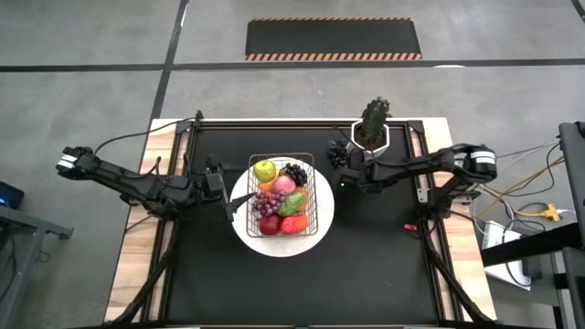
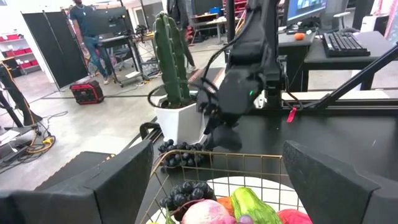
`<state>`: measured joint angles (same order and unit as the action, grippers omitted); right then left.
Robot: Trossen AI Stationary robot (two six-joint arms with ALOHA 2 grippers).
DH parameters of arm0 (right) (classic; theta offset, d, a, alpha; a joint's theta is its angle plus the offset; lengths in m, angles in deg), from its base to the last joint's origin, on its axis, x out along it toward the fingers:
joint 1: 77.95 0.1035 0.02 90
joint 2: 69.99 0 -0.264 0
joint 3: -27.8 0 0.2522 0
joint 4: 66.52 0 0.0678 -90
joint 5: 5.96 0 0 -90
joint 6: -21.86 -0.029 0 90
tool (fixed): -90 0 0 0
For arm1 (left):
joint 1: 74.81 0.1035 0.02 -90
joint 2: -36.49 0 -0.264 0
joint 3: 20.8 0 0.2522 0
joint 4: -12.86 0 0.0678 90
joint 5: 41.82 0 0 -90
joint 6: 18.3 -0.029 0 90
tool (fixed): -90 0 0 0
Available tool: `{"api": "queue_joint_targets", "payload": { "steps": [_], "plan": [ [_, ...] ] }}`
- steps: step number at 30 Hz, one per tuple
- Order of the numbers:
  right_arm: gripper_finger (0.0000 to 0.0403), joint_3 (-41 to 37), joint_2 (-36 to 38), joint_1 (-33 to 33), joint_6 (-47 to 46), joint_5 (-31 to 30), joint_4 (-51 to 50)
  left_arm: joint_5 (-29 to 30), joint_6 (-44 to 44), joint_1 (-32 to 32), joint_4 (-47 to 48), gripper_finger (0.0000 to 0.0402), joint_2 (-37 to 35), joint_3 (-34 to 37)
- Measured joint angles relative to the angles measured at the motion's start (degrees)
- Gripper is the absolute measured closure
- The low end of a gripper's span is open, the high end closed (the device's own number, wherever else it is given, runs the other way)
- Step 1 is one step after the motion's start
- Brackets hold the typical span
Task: Build produce basket
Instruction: Put the black grapes into the wire basket
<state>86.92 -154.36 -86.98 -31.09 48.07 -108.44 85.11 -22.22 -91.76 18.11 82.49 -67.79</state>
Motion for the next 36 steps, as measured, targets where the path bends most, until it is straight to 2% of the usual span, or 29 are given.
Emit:
{"api": "queue_joint_targets", "payload": {
  "steps": [7, 13, 18, 29, 32, 36],
  "plan": [
    [0.0104, 1.12, -6.12, -2.60, -1.03, 0.46, 0.76, 0.00, 0.00, 0.00, -0.02, 0.0063, -0.01, 0.00],
    [0.0105, 3.13, -10.17, -2.62, -0.99, 0.19, 0.81, -0.01, -1.10, 0.00, -0.01, 0.0063, 0.00, 0.00],
    [0.0163, 3.83, -11.18, -2.59, -1.02, 0.15, 1.05, -0.01, -1.17, 0.00, -0.02, 0.0063, 0.00, 0.00],
    [0.0376, 3.85, -10.75, -2.63, 1.17, 0.45, 0.36, 0.00, -1.22, 0.00, -0.02, 0.0063, 0.00, 0.00],
    [0.0385, 3.83, -9.34, -2.62, 1.73, 2.10, -1.48, 0.00, -1.22, 0.00, -0.02, 0.0063, 0.00, 0.00],
    [0.0387, 3.80, -5.02, -1.89, 4.54, 9.07, -6.62, 0.00, -1.22, 0.00, -0.02, 0.0063, 0.00, 0.00]
  ]
}}
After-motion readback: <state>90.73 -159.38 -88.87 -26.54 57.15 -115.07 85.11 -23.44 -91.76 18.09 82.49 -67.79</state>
